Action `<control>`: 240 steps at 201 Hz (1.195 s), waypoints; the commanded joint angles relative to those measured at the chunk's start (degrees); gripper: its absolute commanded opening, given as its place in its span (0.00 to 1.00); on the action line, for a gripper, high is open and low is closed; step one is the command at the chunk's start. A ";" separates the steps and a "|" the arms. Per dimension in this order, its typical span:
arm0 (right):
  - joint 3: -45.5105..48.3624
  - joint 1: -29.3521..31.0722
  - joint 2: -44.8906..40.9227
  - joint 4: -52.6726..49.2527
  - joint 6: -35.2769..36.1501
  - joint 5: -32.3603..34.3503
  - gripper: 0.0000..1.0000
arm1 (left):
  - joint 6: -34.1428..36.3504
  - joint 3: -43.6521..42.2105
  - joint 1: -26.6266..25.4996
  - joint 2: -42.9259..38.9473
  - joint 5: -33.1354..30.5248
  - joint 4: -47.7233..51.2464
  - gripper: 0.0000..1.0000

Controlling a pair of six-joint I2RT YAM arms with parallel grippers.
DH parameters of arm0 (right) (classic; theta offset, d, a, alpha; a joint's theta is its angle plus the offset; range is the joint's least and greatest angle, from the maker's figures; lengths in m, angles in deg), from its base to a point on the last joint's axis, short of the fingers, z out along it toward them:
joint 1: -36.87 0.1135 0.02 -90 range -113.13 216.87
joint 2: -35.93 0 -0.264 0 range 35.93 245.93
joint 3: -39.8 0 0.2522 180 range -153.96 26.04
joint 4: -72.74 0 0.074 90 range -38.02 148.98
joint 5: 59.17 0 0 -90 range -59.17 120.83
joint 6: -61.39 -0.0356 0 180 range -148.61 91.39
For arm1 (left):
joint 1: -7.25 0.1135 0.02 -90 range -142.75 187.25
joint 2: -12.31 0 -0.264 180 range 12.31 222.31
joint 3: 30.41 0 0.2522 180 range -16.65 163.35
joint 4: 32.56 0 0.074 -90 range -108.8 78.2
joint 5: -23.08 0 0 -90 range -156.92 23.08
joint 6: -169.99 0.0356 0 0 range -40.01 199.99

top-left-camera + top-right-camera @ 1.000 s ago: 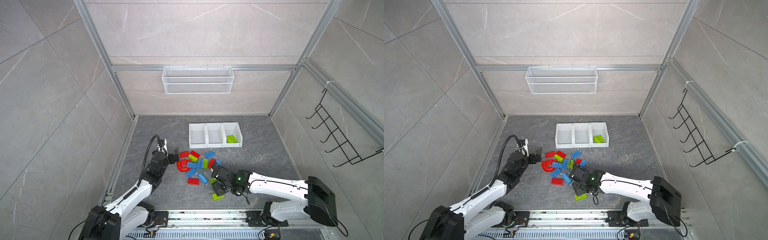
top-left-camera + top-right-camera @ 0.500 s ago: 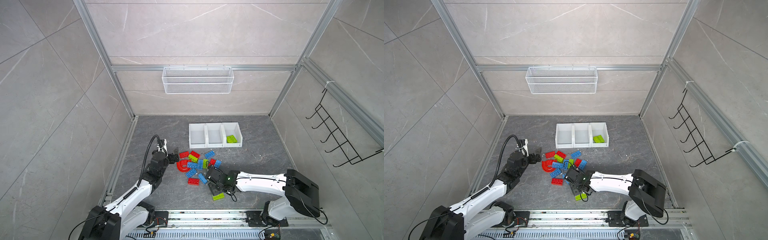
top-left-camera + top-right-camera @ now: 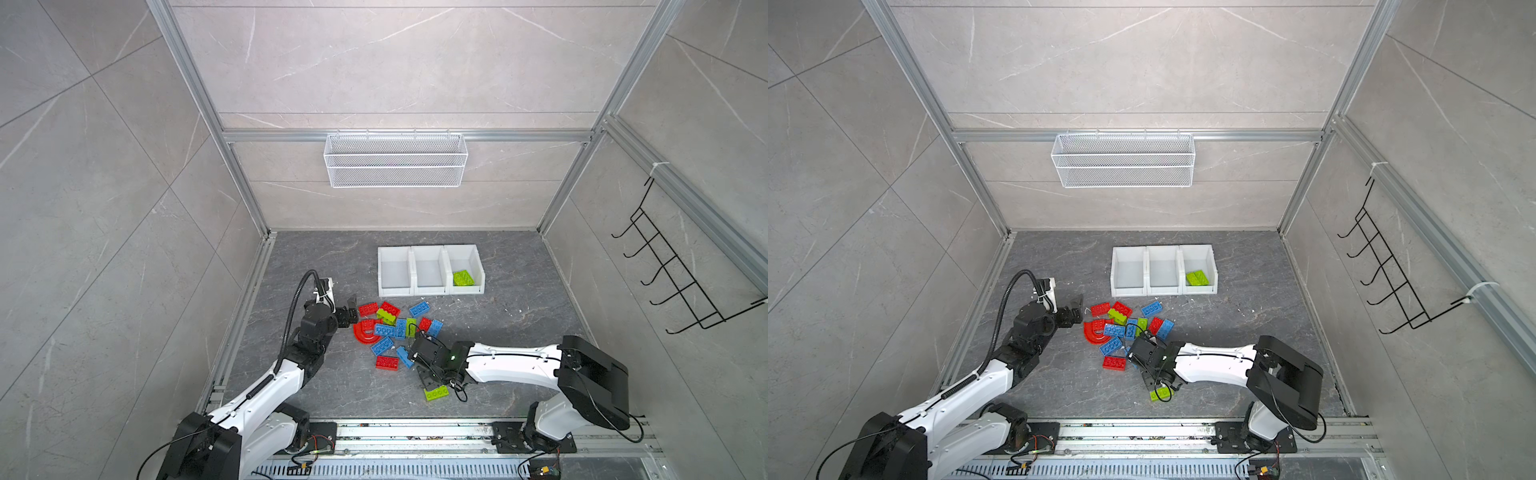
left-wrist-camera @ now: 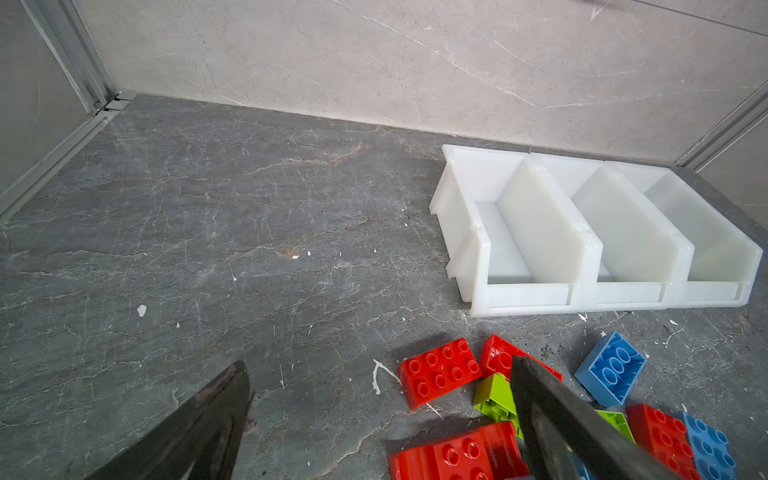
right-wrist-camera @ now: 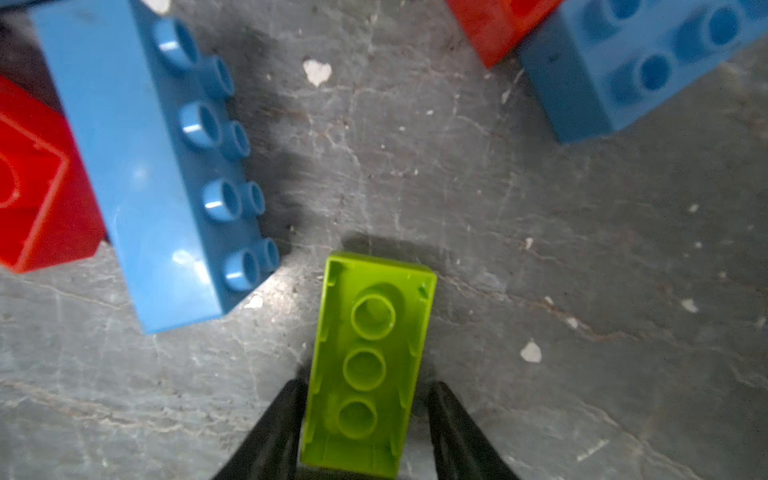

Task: Sort the legos into containers by color
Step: 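Lower the right gripper onto a third lime-green brick and grasp it, then carry the lime-green brick into the farthest bin compartment and release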

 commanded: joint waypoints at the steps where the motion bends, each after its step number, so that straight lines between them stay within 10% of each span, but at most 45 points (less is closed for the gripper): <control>1: -0.68 0.42 0.37 0.95 -0.66 1.08 0.46 | -0.19 0.74 0.33 -0.74 -1.13 -1.76 1.00; 76: -2.51 -1.29 -5.66 -3.58 2.77 4.52 0.30 | -0.29 0.97 0.28 -0.54 -0.74 -1.56 1.00; 133: -6.86 -18.15 -13.92 -4.51 13.09 -5.03 0.29 | -0.44 0.88 0.30 -0.30 -0.86 -1.76 1.00; 240: -34.34 -43.85 12.35 -0.16 21.13 -10.26 0.25 | -0.14 1.70 0.31 1.04 -0.14 -1.45 1.00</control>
